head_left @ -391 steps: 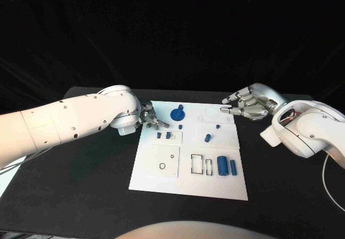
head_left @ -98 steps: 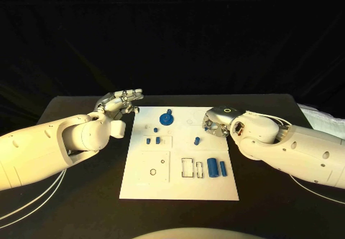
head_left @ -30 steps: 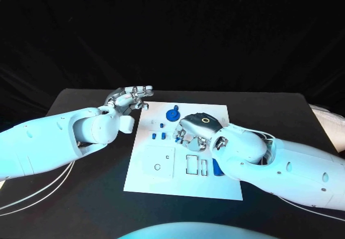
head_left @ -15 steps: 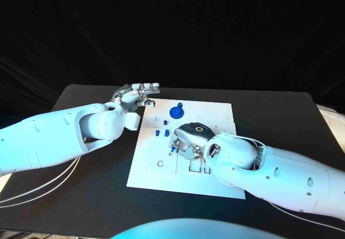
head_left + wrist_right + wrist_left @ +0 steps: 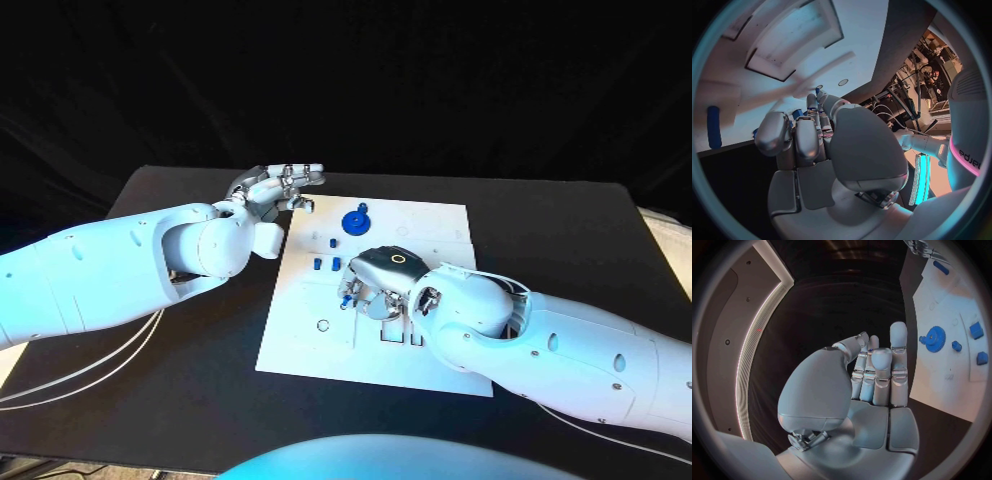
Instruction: Assemble the parts on the task board
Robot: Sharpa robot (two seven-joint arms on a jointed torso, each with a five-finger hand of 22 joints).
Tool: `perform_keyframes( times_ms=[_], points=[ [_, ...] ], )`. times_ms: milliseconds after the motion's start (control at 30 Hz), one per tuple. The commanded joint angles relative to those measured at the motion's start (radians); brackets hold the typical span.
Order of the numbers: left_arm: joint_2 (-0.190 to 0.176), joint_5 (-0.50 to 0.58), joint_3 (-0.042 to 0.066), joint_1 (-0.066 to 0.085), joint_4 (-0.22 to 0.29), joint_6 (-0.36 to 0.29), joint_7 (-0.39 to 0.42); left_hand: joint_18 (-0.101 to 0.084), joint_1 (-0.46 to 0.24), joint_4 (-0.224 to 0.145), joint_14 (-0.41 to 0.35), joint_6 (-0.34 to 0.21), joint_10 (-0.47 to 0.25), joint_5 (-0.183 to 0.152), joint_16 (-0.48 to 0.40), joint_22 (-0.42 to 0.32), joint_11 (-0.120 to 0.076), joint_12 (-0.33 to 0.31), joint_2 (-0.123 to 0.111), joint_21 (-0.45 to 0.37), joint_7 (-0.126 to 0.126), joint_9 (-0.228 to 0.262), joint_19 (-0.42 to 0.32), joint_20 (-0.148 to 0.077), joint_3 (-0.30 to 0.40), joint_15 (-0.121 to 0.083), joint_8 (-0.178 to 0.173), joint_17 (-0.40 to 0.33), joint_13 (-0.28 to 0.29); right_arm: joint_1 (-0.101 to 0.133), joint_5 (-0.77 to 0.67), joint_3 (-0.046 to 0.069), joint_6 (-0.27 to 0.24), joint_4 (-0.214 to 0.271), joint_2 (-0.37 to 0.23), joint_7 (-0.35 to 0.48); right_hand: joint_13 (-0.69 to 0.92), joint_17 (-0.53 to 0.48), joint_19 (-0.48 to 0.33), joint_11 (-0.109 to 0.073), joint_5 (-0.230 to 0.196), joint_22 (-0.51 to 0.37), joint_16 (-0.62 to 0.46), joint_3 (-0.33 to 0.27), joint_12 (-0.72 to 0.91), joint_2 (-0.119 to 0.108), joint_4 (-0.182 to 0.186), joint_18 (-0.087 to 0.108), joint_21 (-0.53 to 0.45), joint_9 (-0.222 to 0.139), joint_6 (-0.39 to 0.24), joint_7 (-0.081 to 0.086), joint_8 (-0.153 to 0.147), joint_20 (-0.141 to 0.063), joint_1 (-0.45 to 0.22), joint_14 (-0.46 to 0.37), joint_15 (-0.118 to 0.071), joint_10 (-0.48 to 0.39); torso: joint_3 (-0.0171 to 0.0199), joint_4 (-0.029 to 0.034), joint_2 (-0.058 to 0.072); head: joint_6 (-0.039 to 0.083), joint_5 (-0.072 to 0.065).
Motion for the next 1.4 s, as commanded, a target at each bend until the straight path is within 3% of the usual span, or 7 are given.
perform_keyframes(
  times_ms=[33, 567, 833, 967, 1100, 1400],
  points=[
    [0.002, -0.006, 0.001, 0.000, 0.000, 0.026, -0.004, 0.013, 0.002, -0.005, -0.006, -0.006, -0.005, 0.001, -0.007, -0.001, -0.001, 0.004, -0.003, -0.003, 0.001, -0.001, -0.008, 0.001, -0.004, 0.002, 0.006, -0.001, 0.002, -0.002, 0.004, -0.002, 0.036, -0.001, 0.002, 0.014, -0.001, 0.001, 0.003, 0.007, 0.003, -0.001, 0.005, -0.004, -0.006, -0.002, -0.005, 0.003, 0.000, 0.001, 0.000, 0.007, 0.007, 0.002, -0.010, 0.046, 0.005, 0.002, -0.0006, 0.0002, 0.000, -0.002, 0.001],
    [0.001, -0.006, 0.001, 0.000, -0.001, 0.031, -0.010, 0.013, 0.001, -0.005, -0.007, -0.006, -0.006, 0.001, -0.007, -0.002, -0.001, 0.005, -0.003, -0.004, 0.001, -0.001, -0.008, 0.001, -0.005, 0.002, 0.006, -0.002, 0.002, -0.004, -0.019, -0.004, 0.070, -0.011, 0.014, -0.004, 0.000, 0.005, 0.003, 0.008, 0.006, 0.000, 0.008, -0.007, -0.006, -0.003, -0.005, 0.003, 0.001, 0.002, 0.001, 0.007, 0.007, 0.003, -0.017, 0.046, 0.006, 0.002, -0.0017, 0.0002, 0.000, 0.000, -0.001],
    [0.002, -0.009, 0.001, 0.000, 0.000, 0.034, -0.012, 0.013, 0.001, -0.005, -0.007, -0.008, -0.008, 0.001, -0.007, -0.003, -0.001, 0.005, -0.003, -0.005, 0.001, -0.001, -0.009, 0.001, -0.006, 0.002, 0.007, -0.003, 0.001, -0.006, -0.048, -0.010, 0.083, -0.031, 0.036, -0.029, -0.001, 0.002, 0.000, 0.011, 0.006, -0.006, 0.006, -0.014, -0.009, -0.007, -0.004, 0.004, -0.003, 0.002, -0.008, 0.009, 0.004, 0.004, -0.032, 0.045, 0.008, -0.007, -0.0014, 0.0006, 0.001, 0.000, 0.000],
    [0.002, -0.009, 0.001, 0.001, 0.001, 0.037, -0.015, 0.013, 0.001, -0.005, -0.007, -0.008, -0.008, 0.001, -0.007, -0.003, -0.001, 0.005, -0.003, -0.005, 0.001, -0.001, -0.009, 0.001, -0.006, 0.002, 0.007, -0.003, 0.001, -0.007, -0.052, -0.013, 0.089, -0.038, 0.041, -0.049, -0.006, -0.024, -0.019, 0.039, 0.005, -0.045, -0.017, -0.030, -0.011, -0.031, 0.003, 0.010, -0.029, -0.014, -0.079, 0.039, -0.001, 0.020, -0.067, 0.034, 0.034, -0.121, -0.0013, 0.0003, 0.000, -0.003, 0.002],
    [0.001, -0.009, 0.001, 0.001, 0.001, 0.041, -0.018, 0.013, 0.000, -0.006, -0.008, -0.009, -0.009, 0.001, -0.009, -0.004, 0.000, 0.006, -0.004, -0.007, 0.002, -0.001, -0.009, 0.001, -0.007, 0.003, 0.007, -0.006, 0.001, -0.009, -0.051, -0.015, 0.080, -0.036, 0.038, -0.064, -0.004, -0.092, -0.058, 0.055, 0.004, -0.136, -0.077, -0.057, -0.007, -0.041, -0.003, 0.028, -0.090, -0.033, -0.155, 0.034, 0.000, 0.034, -0.078, 0.011, 0.043, -0.218, -0.0009, 0.0001, 0.000, -0.003, 0.002],
    [-0.001, -0.010, 0.001, 0.001, 0.000, 0.049, -0.022, 0.014, -0.003, -0.006, -0.010, -0.013, -0.014, 0.001, -0.010, -0.007, 0.001, 0.007, -0.004, -0.012, 0.003, -0.002, -0.011, 0.002, -0.010, 0.004, 0.006, -0.009, 0.001, -0.013, -0.054, -0.013, 0.037, 0.011, -0.003, -0.068, -0.003, -0.123, -0.069, 0.062, 0.007, -0.169, -0.101, -0.080, 0.001, -0.042, -0.016, 0.033, -0.115, -0.034, -0.179, 0.039, 0.001, 0.040, -0.072, 0.002, 0.048, -0.258, -0.0001, -0.0003, -0.002, -0.001, 0.002]
  ],
)
